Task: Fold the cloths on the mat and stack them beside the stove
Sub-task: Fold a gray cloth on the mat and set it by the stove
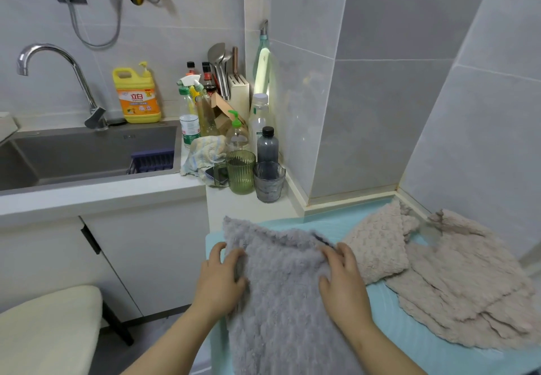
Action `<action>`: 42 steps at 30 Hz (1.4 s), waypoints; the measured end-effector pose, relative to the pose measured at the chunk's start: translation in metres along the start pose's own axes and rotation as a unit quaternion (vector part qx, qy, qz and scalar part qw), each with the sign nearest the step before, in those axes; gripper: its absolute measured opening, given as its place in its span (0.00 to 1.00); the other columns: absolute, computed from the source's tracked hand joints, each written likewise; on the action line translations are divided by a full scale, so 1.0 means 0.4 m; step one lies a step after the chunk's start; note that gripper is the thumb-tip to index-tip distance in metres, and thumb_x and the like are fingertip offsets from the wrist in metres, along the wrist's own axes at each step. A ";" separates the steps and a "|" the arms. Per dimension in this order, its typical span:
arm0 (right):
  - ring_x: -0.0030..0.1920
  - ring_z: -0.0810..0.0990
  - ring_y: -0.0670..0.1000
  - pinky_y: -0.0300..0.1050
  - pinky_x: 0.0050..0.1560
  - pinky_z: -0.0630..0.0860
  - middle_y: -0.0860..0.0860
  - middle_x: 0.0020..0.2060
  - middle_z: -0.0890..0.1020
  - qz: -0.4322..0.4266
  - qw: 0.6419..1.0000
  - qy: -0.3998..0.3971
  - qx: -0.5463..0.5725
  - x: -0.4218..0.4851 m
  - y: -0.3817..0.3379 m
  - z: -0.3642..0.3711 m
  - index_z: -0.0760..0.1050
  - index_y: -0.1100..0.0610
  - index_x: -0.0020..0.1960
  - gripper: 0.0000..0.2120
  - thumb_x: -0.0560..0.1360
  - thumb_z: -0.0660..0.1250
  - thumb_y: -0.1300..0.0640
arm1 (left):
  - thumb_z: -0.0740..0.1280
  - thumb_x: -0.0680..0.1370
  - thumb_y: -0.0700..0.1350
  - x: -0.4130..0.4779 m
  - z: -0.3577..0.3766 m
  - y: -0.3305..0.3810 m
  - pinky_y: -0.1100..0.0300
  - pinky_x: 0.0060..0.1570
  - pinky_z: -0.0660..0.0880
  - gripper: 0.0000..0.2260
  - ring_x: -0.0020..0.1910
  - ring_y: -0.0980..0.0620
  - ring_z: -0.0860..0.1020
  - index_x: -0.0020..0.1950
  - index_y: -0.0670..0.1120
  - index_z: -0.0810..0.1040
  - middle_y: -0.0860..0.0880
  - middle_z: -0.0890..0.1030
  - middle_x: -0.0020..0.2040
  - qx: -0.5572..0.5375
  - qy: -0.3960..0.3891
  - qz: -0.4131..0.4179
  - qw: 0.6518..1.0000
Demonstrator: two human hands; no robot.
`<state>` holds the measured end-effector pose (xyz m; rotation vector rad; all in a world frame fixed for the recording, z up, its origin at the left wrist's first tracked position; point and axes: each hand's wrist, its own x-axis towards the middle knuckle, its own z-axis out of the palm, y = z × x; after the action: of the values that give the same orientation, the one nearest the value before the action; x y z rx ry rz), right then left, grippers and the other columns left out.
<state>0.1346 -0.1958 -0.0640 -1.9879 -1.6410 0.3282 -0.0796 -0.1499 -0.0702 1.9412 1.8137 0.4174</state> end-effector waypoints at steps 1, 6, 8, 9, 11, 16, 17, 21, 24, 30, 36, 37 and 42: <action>0.73 0.59 0.53 0.47 0.70 0.64 0.50 0.76 0.49 0.007 0.999 -0.018 -0.027 0.005 -0.005 0.001 0.56 0.49 0.74 0.27 0.78 0.59 0.58 | 0.62 0.77 0.50 -0.002 0.000 0.002 0.54 0.68 0.63 0.26 0.70 0.43 0.59 0.73 0.55 0.58 0.48 0.46 0.76 0.024 -0.004 -0.003 1.000; 0.75 0.56 0.53 0.50 0.71 0.59 0.49 0.76 0.53 0.005 0.990 -0.056 -0.126 -0.044 0.009 0.026 0.57 0.48 0.74 0.27 0.77 0.61 0.54 | 0.61 0.77 0.54 -0.044 0.024 0.002 0.56 0.69 0.59 0.22 0.71 0.47 0.56 0.70 0.56 0.63 0.49 0.52 0.74 0.050 0.030 0.062 0.996; 0.59 0.77 0.56 0.53 0.50 0.76 0.51 0.62 0.74 -0.032 0.991 -0.018 -0.129 -0.079 0.034 0.048 0.75 0.50 0.60 0.25 0.64 0.75 0.57 | 0.62 0.77 0.51 -0.067 0.034 -0.005 0.62 0.61 0.63 0.18 0.63 0.51 0.63 0.66 0.54 0.69 0.51 0.63 0.65 0.004 0.066 0.056 0.996; 0.47 0.82 0.54 0.47 0.39 0.78 0.50 0.51 0.79 -0.042 0.990 -0.001 -0.135 -0.098 0.054 0.058 0.79 0.49 0.51 0.24 0.56 0.80 0.58 | 0.63 0.77 0.50 -0.079 0.038 -0.007 0.63 0.56 0.64 0.16 0.58 0.53 0.66 0.65 0.53 0.70 0.52 0.65 0.59 -0.027 0.083 0.045 0.995; 0.35 0.80 0.51 0.41 0.30 0.74 0.48 0.38 0.79 -0.045 0.988 0.015 -0.149 -0.132 0.081 0.064 0.80 0.48 0.40 0.22 0.50 0.83 0.57 | 0.62 0.78 0.46 -0.100 0.044 -0.007 0.65 0.50 0.65 0.14 0.50 0.55 0.68 0.64 0.50 0.70 0.52 0.64 0.54 -0.108 0.086 -0.001 0.990; 0.35 0.81 0.54 0.46 0.28 0.76 0.51 0.37 0.80 -0.027 0.991 0.010 -0.134 -0.169 0.121 0.070 0.81 0.51 0.40 0.21 0.51 0.84 0.58 | 0.53 0.76 0.30 -0.141 0.039 -0.003 0.62 0.50 0.63 0.19 0.50 0.51 0.68 0.60 0.50 0.68 0.48 0.64 0.56 -0.225 0.062 -0.087 0.969; 0.36 0.82 0.55 0.47 0.28 0.77 0.52 0.38 0.81 -0.031 0.991 0.003 -0.132 -0.175 0.128 0.075 0.82 0.51 0.42 0.20 0.52 0.83 0.58 | 0.52 0.75 0.29 -0.149 0.038 -0.006 0.61 0.47 0.64 0.21 0.49 0.50 0.68 0.57 0.52 0.69 0.47 0.66 0.56 -0.219 0.049 -0.094 0.970; 0.56 0.81 0.57 0.52 0.47 0.79 0.56 0.56 0.80 -0.040 0.994 -0.062 -0.081 -0.205 0.163 0.050 0.80 0.53 0.55 0.19 0.66 0.68 0.48 | 0.58 0.73 0.32 -0.213 0.066 -0.012 0.61 0.40 0.65 0.20 0.48 0.49 0.70 0.55 0.55 0.68 0.46 0.71 0.51 -0.152 0.024 -0.125 0.980; 0.75 0.57 0.51 0.48 0.70 0.60 0.50 0.74 0.59 -0.031 0.989 -0.143 -0.023 -0.231 0.182 0.019 0.65 0.48 0.70 0.40 0.64 0.41 0.34 | 0.65 0.75 0.43 -0.272 0.086 -0.015 0.60 0.45 0.64 0.15 0.51 0.49 0.69 0.57 0.56 0.64 0.48 0.71 0.51 -0.107 0.049 -0.149 0.982; 0.76 0.46 0.45 0.41 0.73 0.50 0.44 0.76 0.47 -0.051 0.968 -0.241 -0.055 -0.252 0.175 -0.043 0.57 0.42 0.72 0.47 0.54 0.42 0.29 | 0.65 0.76 0.48 -0.322 0.093 -0.009 0.63 0.34 0.67 0.09 0.40 0.53 0.73 0.53 0.52 0.67 0.48 0.76 0.45 -0.104 0.023 -0.175 0.979; 0.76 0.41 0.48 0.45 0.74 0.47 0.43 0.76 0.43 -0.090 0.949 -0.289 -0.089 -0.267 0.174 -0.067 0.52 0.38 0.72 0.45 0.57 0.55 0.28 | 0.54 0.79 0.38 -0.317 0.084 0.006 0.64 0.37 0.68 0.18 0.45 0.52 0.75 0.65 0.50 0.75 0.49 0.79 0.59 -0.069 0.013 -0.151 0.986; 0.76 0.41 0.48 0.45 0.74 0.47 0.43 0.76 0.42 -0.092 0.949 -0.286 -0.092 -0.268 0.173 -0.066 0.52 0.38 0.72 0.46 0.56 0.53 0.28 | 0.55 0.79 0.40 -0.313 0.084 0.014 0.63 0.38 0.69 0.17 0.46 0.51 0.76 0.65 0.50 0.74 0.49 0.80 0.58 -0.064 0.012 -0.144 0.987; 0.76 0.41 0.49 0.46 0.75 0.47 0.44 0.76 0.43 -0.096 0.948 -0.289 -0.094 -0.261 0.170 -0.064 0.52 0.38 0.72 0.37 0.67 0.62 0.34 | 0.53 0.80 0.52 -0.292 0.105 0.061 0.55 0.51 0.70 0.14 0.56 0.45 0.74 0.62 0.49 0.69 0.46 0.75 0.58 0.037 -0.003 -0.177 0.984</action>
<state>0.1803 -0.3104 -0.0951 -1.9535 -2.2828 0.7623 -0.0480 -0.2717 -0.0838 1.6137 2.1428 0.2290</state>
